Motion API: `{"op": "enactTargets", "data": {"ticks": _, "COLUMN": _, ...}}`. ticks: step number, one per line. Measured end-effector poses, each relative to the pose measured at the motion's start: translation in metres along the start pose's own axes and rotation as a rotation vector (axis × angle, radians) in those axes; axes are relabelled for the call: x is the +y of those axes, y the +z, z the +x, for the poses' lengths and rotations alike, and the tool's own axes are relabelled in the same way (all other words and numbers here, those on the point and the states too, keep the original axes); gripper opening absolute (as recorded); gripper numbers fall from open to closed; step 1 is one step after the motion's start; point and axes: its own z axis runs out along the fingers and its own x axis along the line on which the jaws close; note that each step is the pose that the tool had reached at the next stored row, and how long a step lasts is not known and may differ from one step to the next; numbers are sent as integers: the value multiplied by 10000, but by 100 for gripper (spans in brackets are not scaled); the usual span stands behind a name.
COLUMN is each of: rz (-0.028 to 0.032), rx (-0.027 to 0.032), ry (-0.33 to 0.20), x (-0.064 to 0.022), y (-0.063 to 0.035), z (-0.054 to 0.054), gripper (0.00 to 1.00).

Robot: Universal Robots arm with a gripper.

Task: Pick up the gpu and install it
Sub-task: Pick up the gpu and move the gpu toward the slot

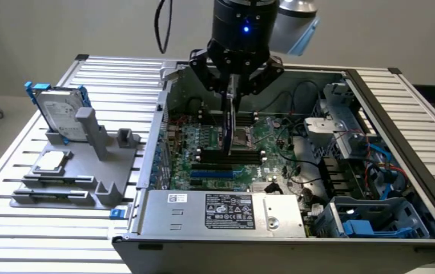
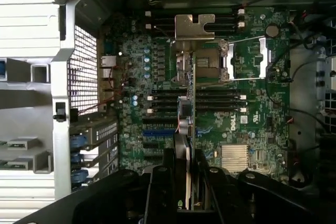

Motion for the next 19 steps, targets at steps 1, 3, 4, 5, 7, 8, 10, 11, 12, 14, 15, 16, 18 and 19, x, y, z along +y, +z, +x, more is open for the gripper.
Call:
{"op": "enactTargets", "data": {"ticks": 1, "rz": 0, "rx": 0, "ry": 0, "x": 4, "y": 17, "z": -41, "gripper": 27}}
{"op": "enactTargets", "data": {"ticks": 3, "rz": -2, "rx": 0, "ry": 0, "x": 12, "y": 53, "z": -101, "gripper": 27}}
{"op": "enactTargets", "data": {"ticks": 4, "rz": -2, "rx": -1, "ry": 0, "x": 15, "y": 71, "z": -121, "gripper": 27}}
{"op": "enactTargets", "data": {"ticks": 5, "rz": -2, "rx": 0, "ry": 0, "x": 18, "y": 89, "z": -138, "gripper": 27}}
{"op": "enactTargets", "data": {"ticks": 7, "rz": 1, "rx": 0, "ry": 0, "x": 23, "y": 123, "z": -163, "gripper": 27}}
{"op": "enactTargets", "data": {"ticks": 8, "rz": 2, "rx": 1, "ry": 0, "x": 25, "y": 141, "z": -173, "gripper": 27}}
{"op": "enactTargets", "data": {"ticks": 10, "rz": 1, "rx": 0, "ry": -1, "x": 27, "y": 179, "z": -189, "gripper": 27}}
{"op": "enactTargets", "data": {"ticks": 11, "rz": 0, "rx": 0, "ry": 0, "x": 27, "y": 196, "z": -194, "gripper": 27}}
{"op": "enactTargets", "data": {"ticks": 12, "rz": -1, "rx": 0, "ry": -1, "x": 27, "y": 215, "z": -199, "gripper": 27}}
{"op": "enactTargets", "data": {"ticks": 14, "rz": 0, "rx": 0, "ry": -1, "x": 25, "y": 250, "z": -203, "gripper": 27}}
{"op": "enactTargets", "data": {"ticks": 15, "rz": 0, "rx": 11, "ry": 1, "x": 25, "y": 251, "z": -204, "gripper": 27}}
{"op": "enactTargets", "data": {"ticks": 16, "rz": 2, "rx": 26, "ry": 2, "x": 25, "y": 251, "z": -203, "gripper": 27}}
{"op": "enactTargets", "data": {"ticks": 18, "rz": 2, "rx": 54, "ry": 4, "x": 25, "y": 251, "z": -204, "gripper": 27}}
{"op": "enactTargets", "data": {"ticks": 19, "rz": 3, "rx": 68, "ry": 5, "x": 25, "y": 251, "z": -204, "gripper": 27}}
